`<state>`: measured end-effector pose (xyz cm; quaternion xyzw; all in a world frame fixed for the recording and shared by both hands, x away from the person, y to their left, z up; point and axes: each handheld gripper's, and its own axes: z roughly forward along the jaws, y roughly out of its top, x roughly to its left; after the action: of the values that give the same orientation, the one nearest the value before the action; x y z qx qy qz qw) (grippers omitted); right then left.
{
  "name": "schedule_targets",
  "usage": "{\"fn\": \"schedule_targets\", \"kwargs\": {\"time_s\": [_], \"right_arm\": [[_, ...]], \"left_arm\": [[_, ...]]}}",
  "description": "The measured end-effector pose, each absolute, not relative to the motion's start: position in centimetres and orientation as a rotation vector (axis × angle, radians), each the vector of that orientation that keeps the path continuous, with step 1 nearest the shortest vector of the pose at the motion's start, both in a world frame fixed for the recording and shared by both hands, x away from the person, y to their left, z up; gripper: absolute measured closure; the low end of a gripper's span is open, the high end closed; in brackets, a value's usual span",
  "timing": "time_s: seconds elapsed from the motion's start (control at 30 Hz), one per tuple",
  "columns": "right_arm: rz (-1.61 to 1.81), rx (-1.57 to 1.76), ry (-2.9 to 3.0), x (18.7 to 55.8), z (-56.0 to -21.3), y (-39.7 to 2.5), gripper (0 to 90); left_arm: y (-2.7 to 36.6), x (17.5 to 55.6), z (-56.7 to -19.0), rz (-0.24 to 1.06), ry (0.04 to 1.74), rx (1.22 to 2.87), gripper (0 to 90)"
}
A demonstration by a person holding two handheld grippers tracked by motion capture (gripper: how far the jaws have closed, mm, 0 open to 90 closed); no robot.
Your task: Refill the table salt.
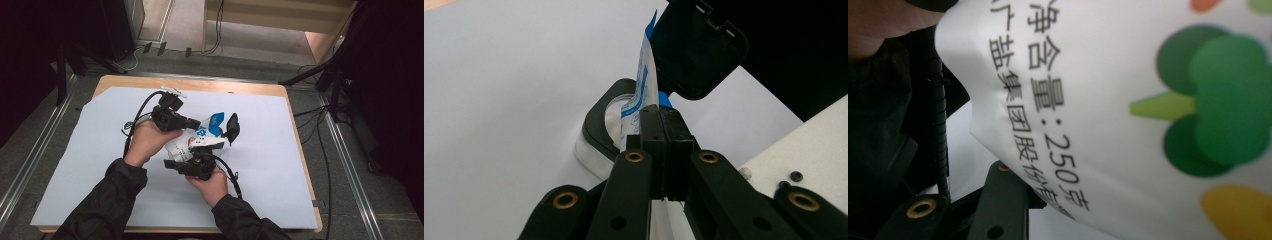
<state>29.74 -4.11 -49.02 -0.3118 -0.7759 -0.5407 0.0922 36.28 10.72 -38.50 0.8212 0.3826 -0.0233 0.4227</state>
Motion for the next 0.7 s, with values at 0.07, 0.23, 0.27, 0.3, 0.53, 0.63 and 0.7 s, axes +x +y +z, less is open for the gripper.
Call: {"fn": "schedule_targets", "kwargs": {"time_s": [0.07,0.23,0.27,0.3,0.53,0.63,0.7], "right_arm": [[-1.607,-0.926,-2.299,29.73,-48.96,-4.12,65.8],[-1.611,-0.926,-2.283,29.72,-48.73,-4.18,65.9],[-1.613,-0.925,-2.281,29.71,-48.63,-4.19,65.9],[-1.617,-0.923,-2.281,29.71,-48.57,-4.19,65.9],[-1.615,-0.939,-2.264,29.74,-48.52,-4.19,65.1],[-1.614,-0.948,-2.257,29.82,-48.51,-4.31,64.5],[-1.614,-0.95,-2.263,29.8,-48.51,-4.32,65.3]], "left_arm": [[10.77,36.29,-38.44,-0.056,0.956,2.057,90.0],[10.85,36.32,-38.4,-0.055,0.956,2.047,90.0],[10.85,36.31,-38.37,-0.06,0.954,2.039,90.0],[10.86,36.29,-38.3,-0.054,0.954,2.04,90.0],[10.84,36.3,-38.19,-0.048,0.957,2.039,90.0],[10.8,36.23,-38.11,-0.046,0.96,2.029,90.0],[10.79,36.24,-38.11,-0.044,0.96,2.032,90.0]]}}
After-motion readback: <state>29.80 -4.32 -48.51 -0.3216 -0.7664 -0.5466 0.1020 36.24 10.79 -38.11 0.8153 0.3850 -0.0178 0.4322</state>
